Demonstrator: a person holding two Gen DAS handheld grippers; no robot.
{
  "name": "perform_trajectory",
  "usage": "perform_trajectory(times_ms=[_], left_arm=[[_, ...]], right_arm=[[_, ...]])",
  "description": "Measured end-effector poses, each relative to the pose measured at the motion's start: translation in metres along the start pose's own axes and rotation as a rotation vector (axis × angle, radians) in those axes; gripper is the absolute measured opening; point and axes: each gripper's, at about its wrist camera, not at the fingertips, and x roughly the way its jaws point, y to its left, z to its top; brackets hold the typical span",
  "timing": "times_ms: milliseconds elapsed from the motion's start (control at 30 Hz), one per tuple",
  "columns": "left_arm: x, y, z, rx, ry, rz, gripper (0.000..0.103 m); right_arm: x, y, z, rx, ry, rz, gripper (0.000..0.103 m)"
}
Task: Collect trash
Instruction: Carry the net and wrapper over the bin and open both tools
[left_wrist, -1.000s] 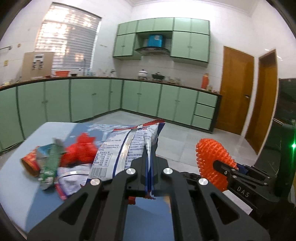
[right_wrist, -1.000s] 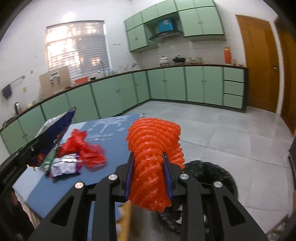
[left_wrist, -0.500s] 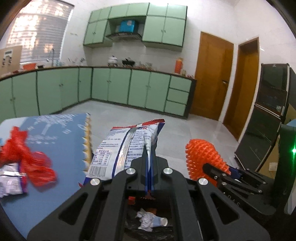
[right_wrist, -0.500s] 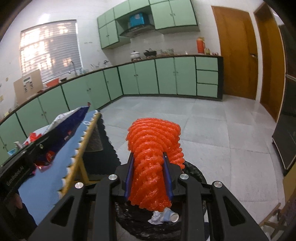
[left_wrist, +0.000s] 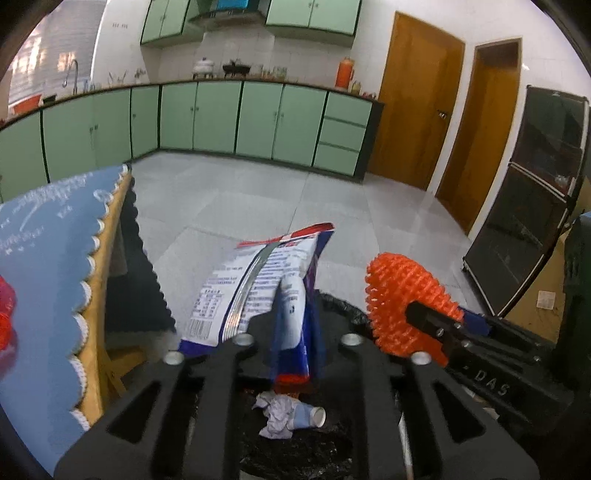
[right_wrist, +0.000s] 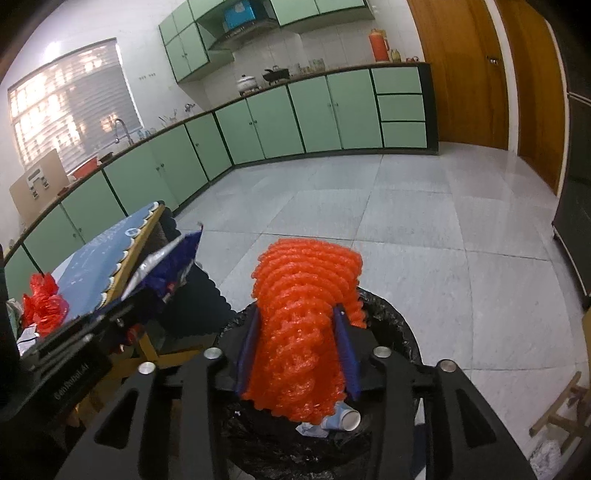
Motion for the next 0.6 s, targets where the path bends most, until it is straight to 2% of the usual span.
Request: perform_trajectory(times_ms=[100, 167, 433, 500, 600], left_arm=[[0.003, 0.002, 0.001, -0.017, 0.007, -0.011, 0.032], [0.000, 0.004, 0.003, -0.021, 0.001, -0.021, 0.039], [-0.017, 0.018, 0.017, -0.046, -0.043, -0.008, 0.039], [-0.035, 0.029, 0.024, -0.060, -0.077, 0.001, 0.041], [-0.066, 0.044, 0.032, -0.064, -0.139, 0.039, 0.047]], right_arm=[[0.004, -0.004, 0.005, 0.005, 0.004, -0.003, 0.045], [0.007, -0.004, 0.008, 0.010, 0.014, 0.006, 0.051], [0.000, -0.003, 0.010, 0.023, 0.005, 0.014, 0.054], [-0.010, -0.001, 0.013, 0.032, -0.016, 0.023, 0.055], [-0.027, 0.010, 0.018, 0.019, -0.054, 0.030, 0.061]])
